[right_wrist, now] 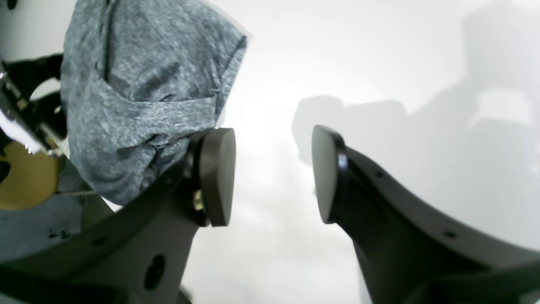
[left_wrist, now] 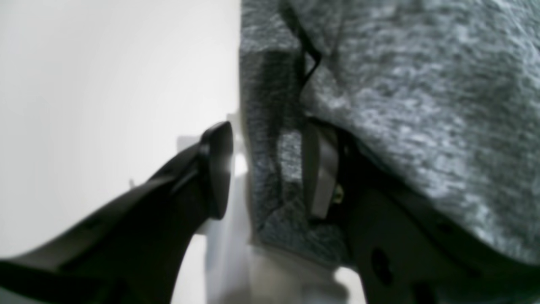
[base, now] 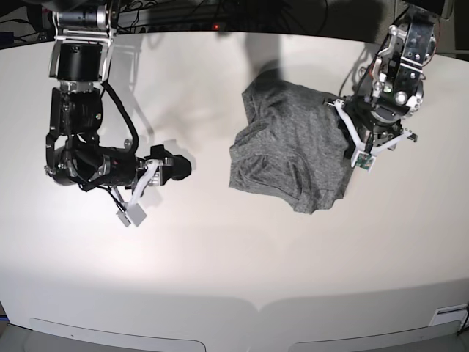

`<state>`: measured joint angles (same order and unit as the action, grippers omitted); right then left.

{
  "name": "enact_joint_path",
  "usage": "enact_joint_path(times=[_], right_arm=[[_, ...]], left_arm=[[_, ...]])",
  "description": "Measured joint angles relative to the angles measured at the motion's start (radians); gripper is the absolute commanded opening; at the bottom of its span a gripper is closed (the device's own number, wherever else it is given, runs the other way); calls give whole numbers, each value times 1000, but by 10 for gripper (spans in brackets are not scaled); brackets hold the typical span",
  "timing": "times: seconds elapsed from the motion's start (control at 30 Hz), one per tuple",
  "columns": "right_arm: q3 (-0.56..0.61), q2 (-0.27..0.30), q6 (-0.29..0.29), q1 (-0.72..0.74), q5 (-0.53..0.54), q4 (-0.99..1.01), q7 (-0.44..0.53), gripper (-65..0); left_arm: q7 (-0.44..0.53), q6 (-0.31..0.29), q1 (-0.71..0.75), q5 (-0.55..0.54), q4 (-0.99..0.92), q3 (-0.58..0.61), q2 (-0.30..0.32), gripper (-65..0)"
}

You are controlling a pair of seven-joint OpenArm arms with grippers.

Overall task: Fold the T-shirt properly
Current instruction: 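Move the left gripper along the shirt edge and press it flat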

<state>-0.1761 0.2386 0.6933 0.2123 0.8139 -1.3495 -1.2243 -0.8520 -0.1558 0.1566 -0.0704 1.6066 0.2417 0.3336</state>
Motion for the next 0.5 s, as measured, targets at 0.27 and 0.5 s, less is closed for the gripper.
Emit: enact_joint_path(times=[0.27, 0.5], right_arm=[[0, 0, 0, 0, 8, 0, 0, -360], [0, 0, 0, 0, 8, 0, -1, -360]], left_arm=[[-130, -28, 92, -77, 169, 10, -4, -379], [-94, -47, 83, 82, 198, 16, -10, -379]])
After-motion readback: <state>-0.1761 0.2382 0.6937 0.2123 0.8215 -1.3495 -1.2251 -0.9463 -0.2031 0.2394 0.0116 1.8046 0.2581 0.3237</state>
